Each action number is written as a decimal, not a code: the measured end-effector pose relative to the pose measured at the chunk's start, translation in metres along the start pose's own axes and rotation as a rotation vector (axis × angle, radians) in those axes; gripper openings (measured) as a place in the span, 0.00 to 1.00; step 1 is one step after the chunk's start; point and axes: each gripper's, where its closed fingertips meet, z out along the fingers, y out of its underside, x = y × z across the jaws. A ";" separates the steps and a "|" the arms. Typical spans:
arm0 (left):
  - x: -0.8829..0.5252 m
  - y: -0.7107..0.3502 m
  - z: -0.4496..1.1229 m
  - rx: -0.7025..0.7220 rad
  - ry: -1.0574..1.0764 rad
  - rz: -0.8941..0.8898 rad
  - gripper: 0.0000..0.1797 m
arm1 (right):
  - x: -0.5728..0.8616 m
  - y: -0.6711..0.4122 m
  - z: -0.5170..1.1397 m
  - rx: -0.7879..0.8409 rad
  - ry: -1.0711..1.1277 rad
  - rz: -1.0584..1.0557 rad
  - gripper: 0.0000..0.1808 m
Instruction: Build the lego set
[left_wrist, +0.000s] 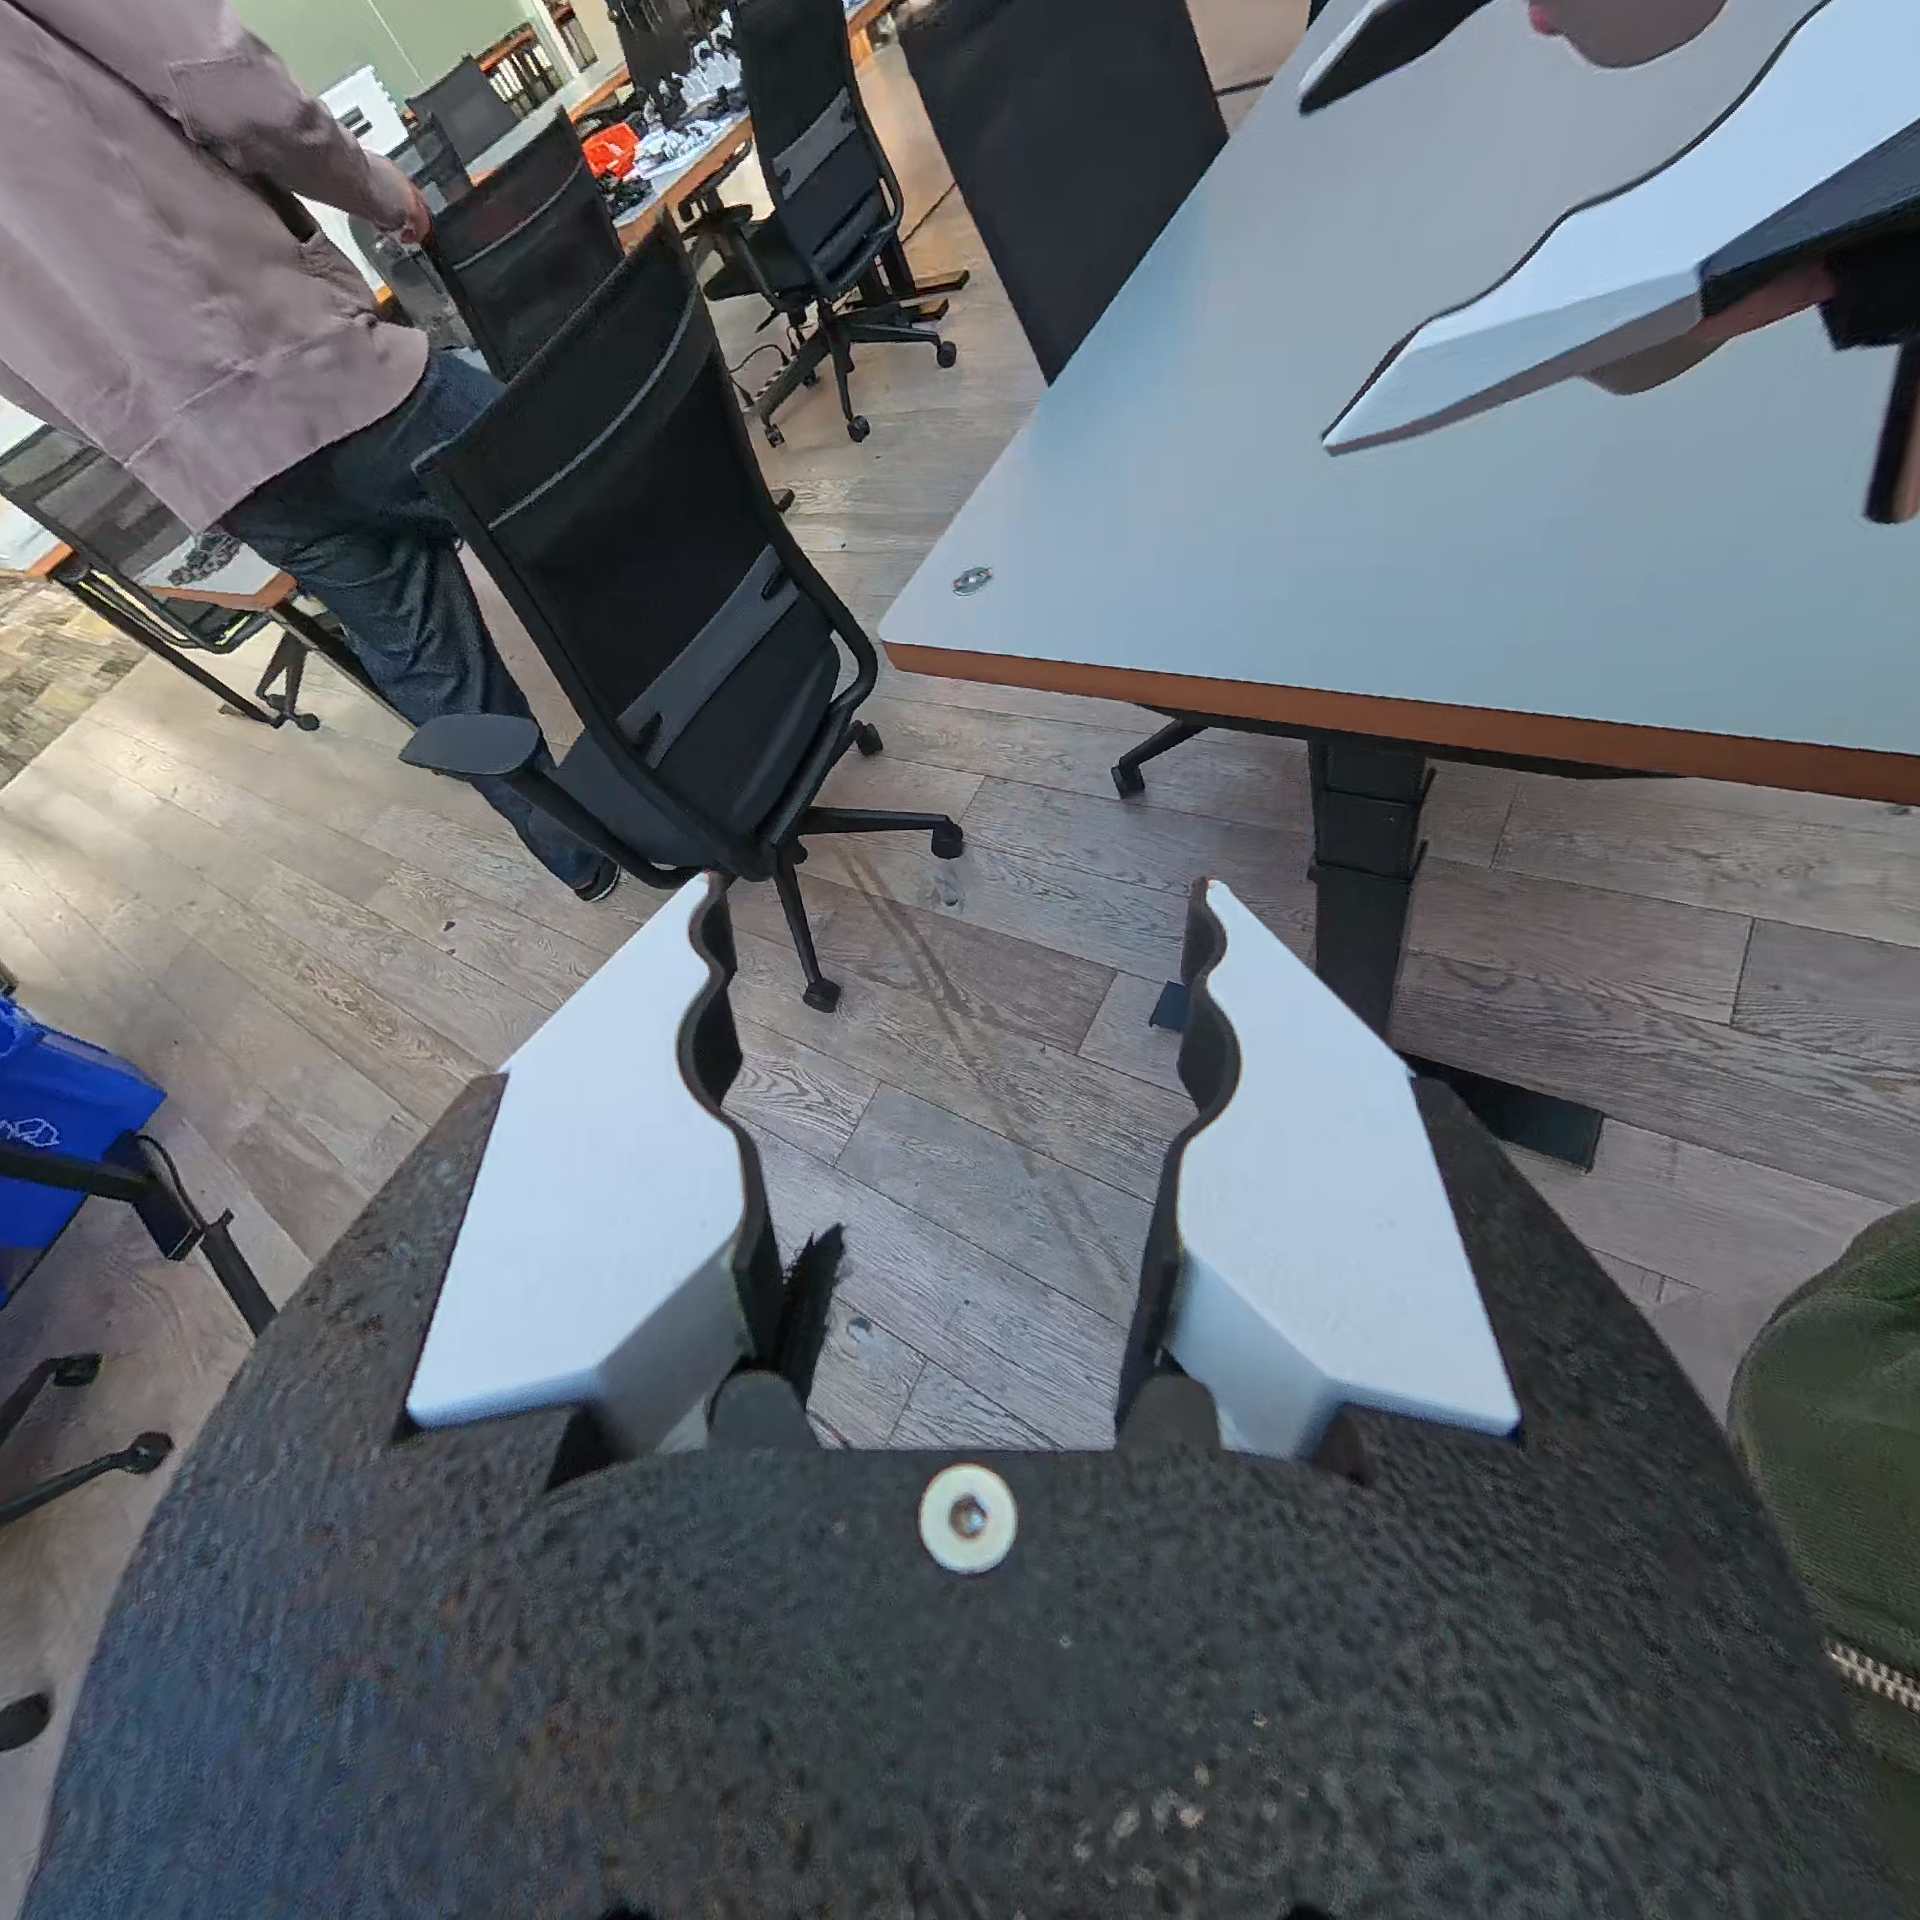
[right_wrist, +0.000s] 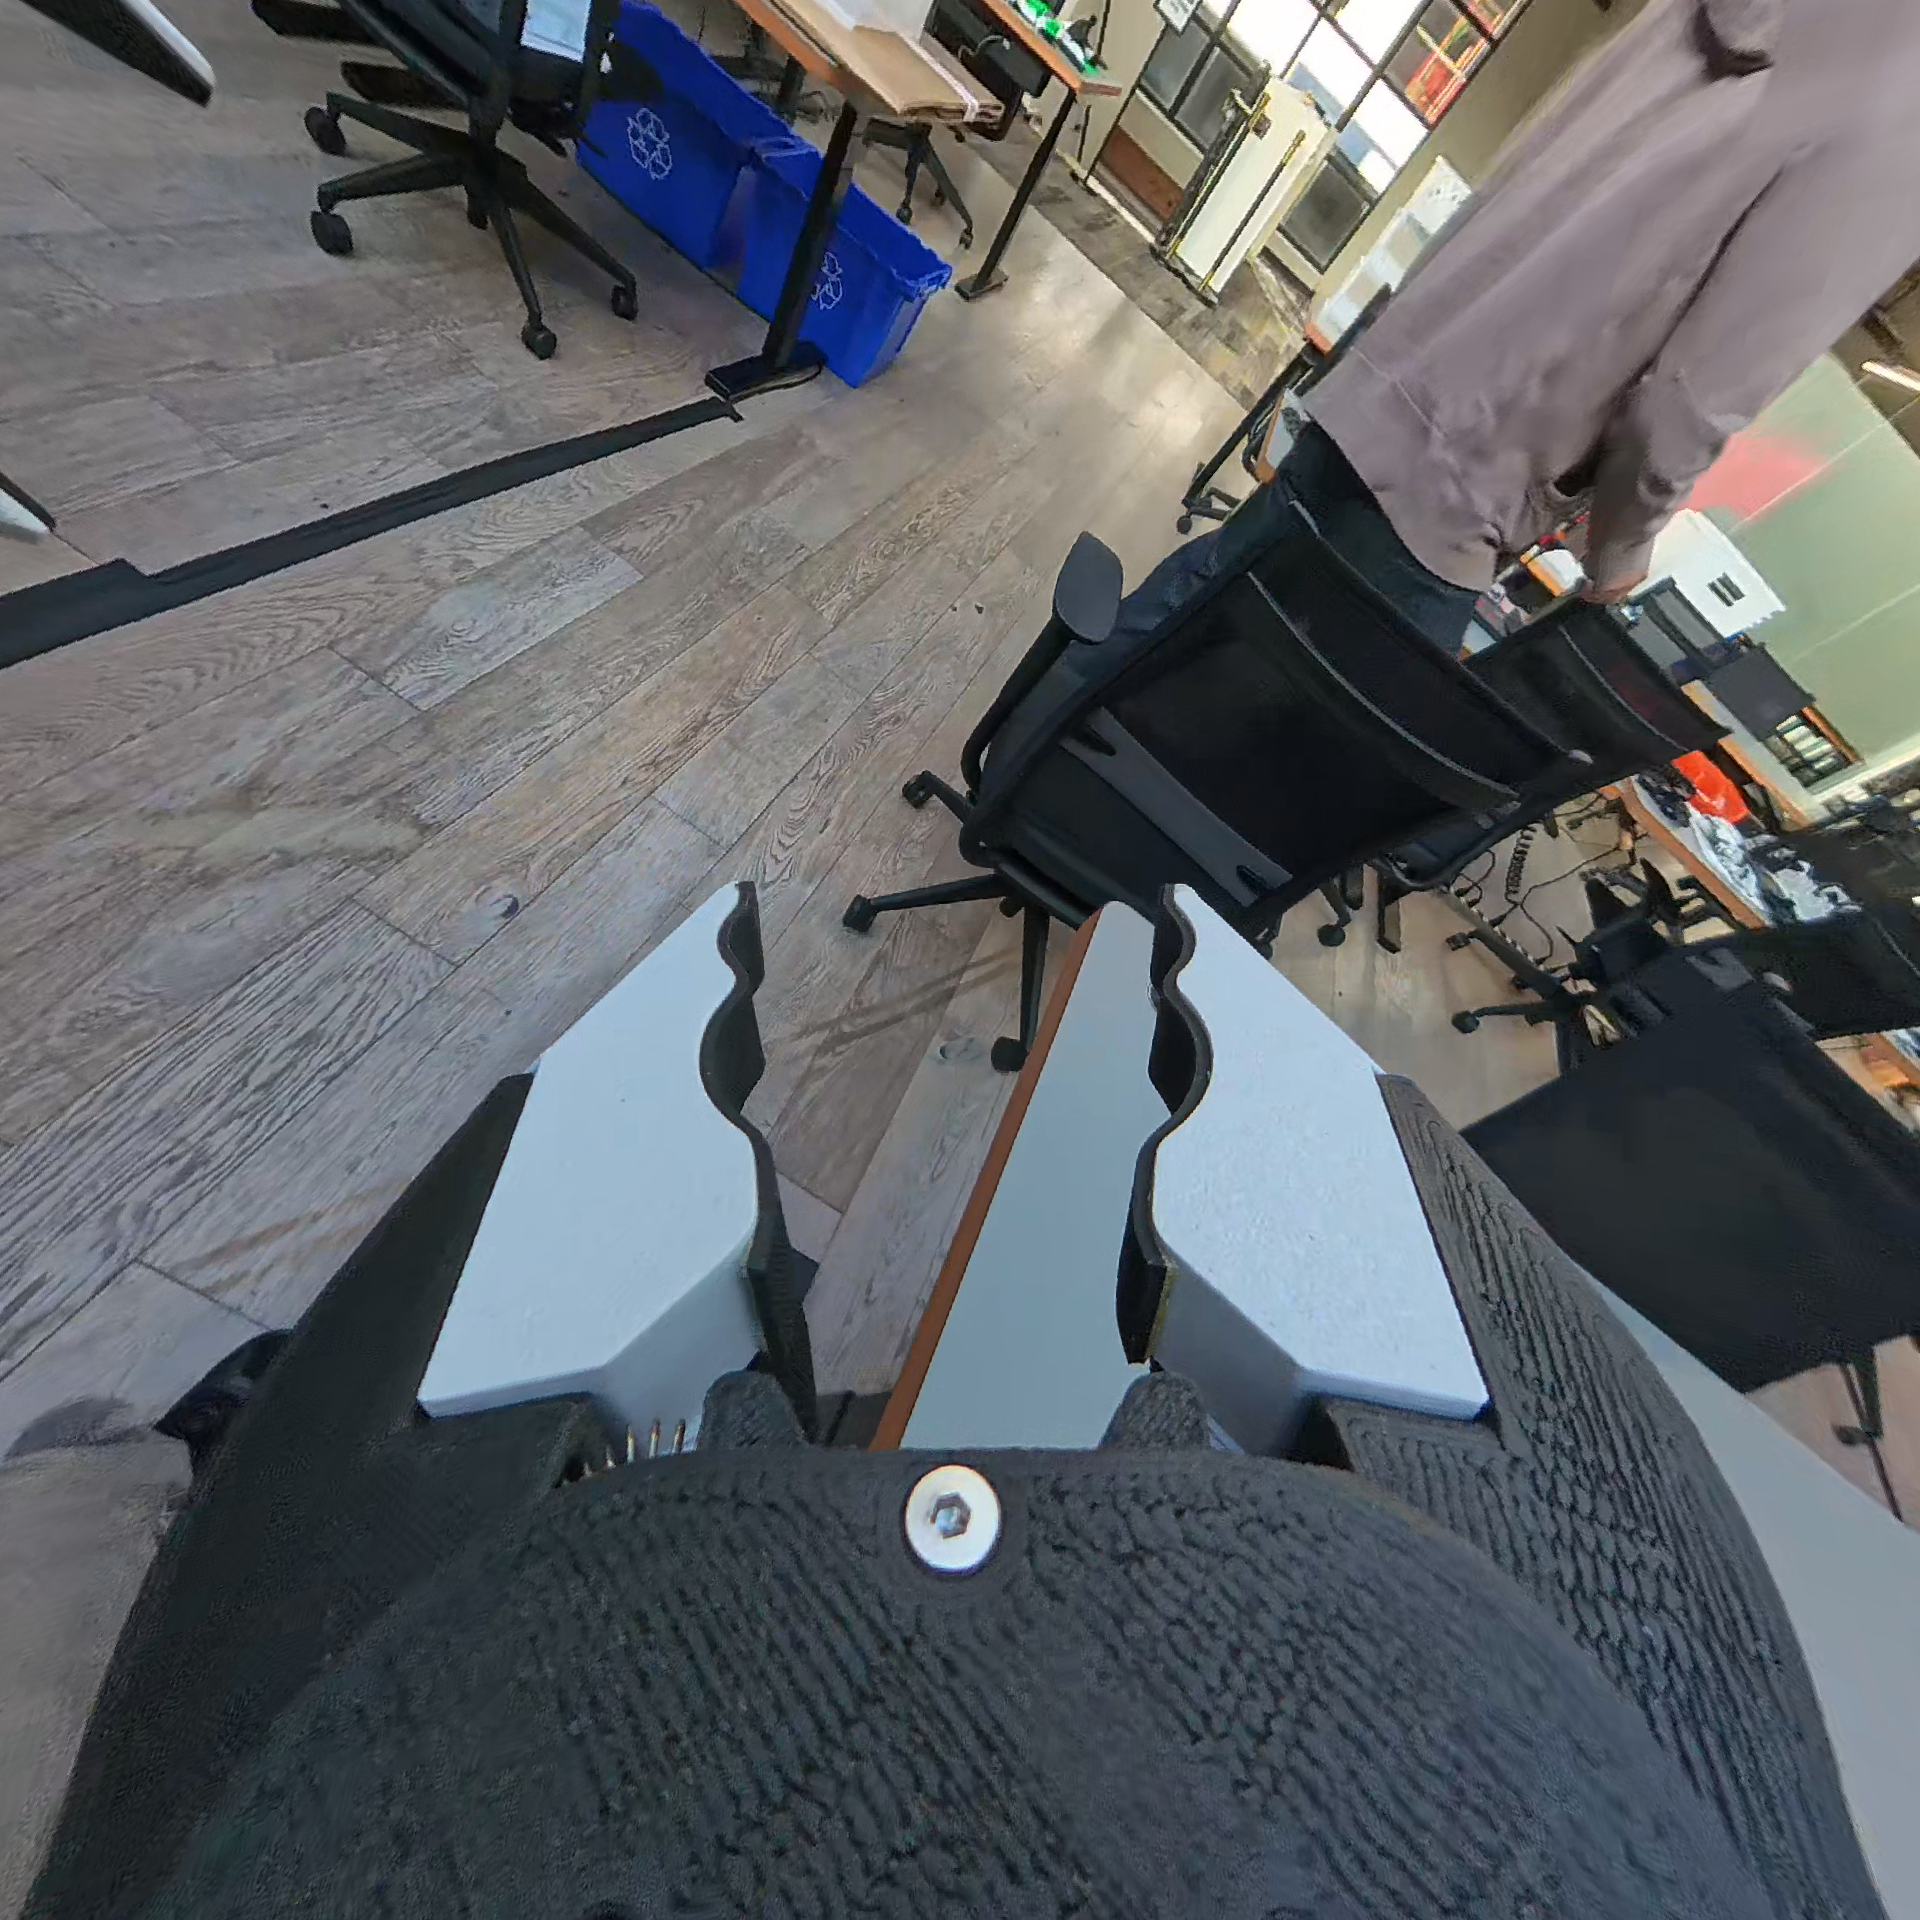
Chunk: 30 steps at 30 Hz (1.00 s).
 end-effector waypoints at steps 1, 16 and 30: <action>-0.023 -0.005 0.016 0.009 0.008 0.008 0.47 | 0.010 -0.006 0.024 0.002 0.000 -0.003 0.42; -0.281 -0.014 0.273 0.121 0.207 0.142 0.45 | 0.164 -0.024 0.330 -0.101 0.176 0.065 0.40; -0.499 -0.033 0.470 0.181 0.358 0.152 0.43 | 0.293 -0.079 0.570 -0.164 0.246 0.073 0.40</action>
